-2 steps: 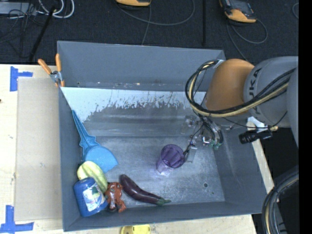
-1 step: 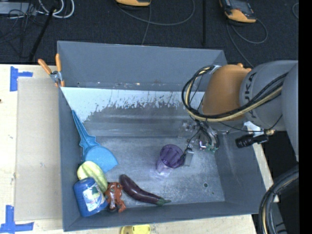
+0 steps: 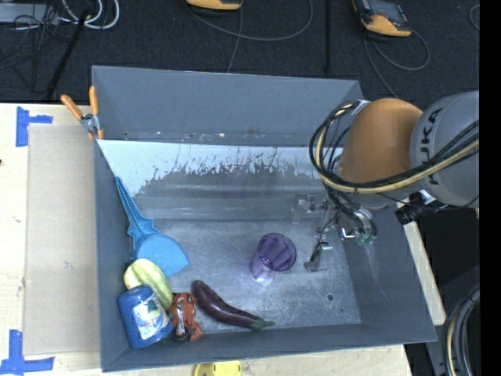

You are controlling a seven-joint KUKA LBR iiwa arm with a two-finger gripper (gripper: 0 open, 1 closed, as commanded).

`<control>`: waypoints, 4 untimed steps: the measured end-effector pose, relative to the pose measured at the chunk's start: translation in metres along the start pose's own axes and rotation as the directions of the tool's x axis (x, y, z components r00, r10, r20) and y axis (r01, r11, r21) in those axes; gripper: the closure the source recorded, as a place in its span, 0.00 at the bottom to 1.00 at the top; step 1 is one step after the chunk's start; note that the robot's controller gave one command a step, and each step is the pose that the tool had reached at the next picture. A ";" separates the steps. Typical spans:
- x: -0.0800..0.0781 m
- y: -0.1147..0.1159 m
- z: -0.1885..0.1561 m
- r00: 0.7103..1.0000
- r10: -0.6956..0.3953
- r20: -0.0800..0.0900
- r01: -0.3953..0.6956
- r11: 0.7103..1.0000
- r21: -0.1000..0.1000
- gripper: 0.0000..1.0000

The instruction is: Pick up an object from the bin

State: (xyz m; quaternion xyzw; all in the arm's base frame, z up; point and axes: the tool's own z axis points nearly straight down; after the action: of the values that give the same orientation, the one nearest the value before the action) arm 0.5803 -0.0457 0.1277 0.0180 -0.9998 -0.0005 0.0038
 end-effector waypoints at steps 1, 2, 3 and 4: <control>0.008 0.019 0.003 1.000 -0.016 0.018 0.016 1.000 0.004 0.00; -0.006 0.045 0.031 0.940 0.341 0.006 -0.341 0.940 -0.003 1.00; -0.004 0.045 0.040 0.940 0.340 0.012 -0.340 0.940 -0.001 0.00; -0.002 0.047 0.042 0.942 0.337 0.007 -0.337 0.942 -0.001 1.00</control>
Offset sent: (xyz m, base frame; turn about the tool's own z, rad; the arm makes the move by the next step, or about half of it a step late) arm -0.0004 0.0461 -0.0420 0.3524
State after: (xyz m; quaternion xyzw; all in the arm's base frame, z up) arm 0.5801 0.0011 0.0856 -0.1531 -0.9882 0.0004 0.0004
